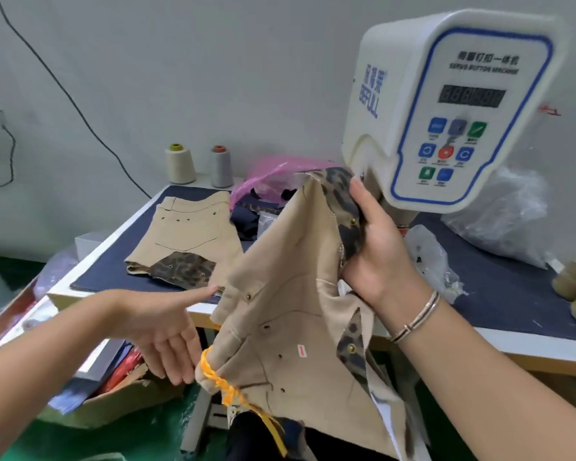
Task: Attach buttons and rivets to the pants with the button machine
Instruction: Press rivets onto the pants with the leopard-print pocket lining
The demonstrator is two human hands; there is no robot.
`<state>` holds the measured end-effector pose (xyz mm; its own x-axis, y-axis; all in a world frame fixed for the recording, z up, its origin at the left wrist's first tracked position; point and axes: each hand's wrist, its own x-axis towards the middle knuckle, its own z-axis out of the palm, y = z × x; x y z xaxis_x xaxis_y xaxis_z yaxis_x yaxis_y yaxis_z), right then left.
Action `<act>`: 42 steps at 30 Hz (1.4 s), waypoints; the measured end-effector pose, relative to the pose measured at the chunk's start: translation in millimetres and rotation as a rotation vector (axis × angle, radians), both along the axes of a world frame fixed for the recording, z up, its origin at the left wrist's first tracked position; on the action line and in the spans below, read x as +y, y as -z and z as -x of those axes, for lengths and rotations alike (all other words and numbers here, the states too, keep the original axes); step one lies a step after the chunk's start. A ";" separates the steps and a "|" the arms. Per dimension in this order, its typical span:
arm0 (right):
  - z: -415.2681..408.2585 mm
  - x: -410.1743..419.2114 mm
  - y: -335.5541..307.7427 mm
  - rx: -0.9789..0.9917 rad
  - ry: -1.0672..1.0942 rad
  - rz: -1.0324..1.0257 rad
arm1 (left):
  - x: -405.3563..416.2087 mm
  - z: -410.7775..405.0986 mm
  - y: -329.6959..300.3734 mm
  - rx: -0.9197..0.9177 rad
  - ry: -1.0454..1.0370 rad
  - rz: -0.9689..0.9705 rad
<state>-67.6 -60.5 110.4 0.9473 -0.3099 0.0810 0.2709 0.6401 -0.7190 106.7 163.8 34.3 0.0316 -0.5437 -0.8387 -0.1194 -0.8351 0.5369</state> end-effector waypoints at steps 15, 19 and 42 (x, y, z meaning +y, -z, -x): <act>24.2 10.6 -7.3 -0.039 0.109 0.004 | -5.8 26.6 -29.0 0.226 -1.151 0.532; 24.7 12.7 -9.4 -0.072 0.106 0.034 | -8.8 47.6 -21.1 0.196 -0.951 0.416; -25.3 23.5 -53.2 0.322 -0.097 1.187 | -35.5 37.8 -145.5 -0.455 -0.237 1.198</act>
